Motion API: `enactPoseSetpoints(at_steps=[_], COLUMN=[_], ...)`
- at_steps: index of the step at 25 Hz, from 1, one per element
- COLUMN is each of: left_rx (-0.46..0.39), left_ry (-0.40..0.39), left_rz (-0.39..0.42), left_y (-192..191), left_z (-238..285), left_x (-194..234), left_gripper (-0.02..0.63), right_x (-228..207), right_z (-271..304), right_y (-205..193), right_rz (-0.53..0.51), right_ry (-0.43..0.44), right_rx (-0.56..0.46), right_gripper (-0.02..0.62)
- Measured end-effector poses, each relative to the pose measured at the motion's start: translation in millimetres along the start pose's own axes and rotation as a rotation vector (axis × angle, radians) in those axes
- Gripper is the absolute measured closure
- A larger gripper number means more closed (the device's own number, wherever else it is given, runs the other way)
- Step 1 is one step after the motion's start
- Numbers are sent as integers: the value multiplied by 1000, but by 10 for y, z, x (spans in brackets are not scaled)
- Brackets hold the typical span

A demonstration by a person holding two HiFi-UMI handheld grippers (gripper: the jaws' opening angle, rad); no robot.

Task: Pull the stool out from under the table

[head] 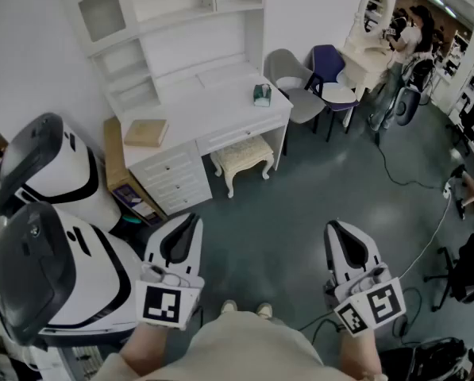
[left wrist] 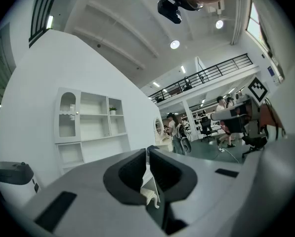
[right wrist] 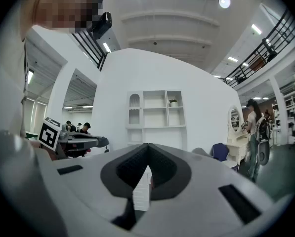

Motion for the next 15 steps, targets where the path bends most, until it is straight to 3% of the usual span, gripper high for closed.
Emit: enactPoseSetpoints(at_steps=[15], left_rx=[-6], left_ry=[9], left_rz=[-28], left_y=[120], left_z=[93], left_x=[-320], left_gripper=[575], right_x=[-352], right_z=[-216], right_y=[-46], right_rz=[48], right_ry=[25], right_rx=[-30], right_gripper=[574])
Point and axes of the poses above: the fingertips, and each gripper's own axes: z forward along the fingers, x to its left, y out of its top, the point moved 1 cm from there along -z, backward along the fingers, and after that the axes turned 11 degrees about x, right-handed, at the moved point
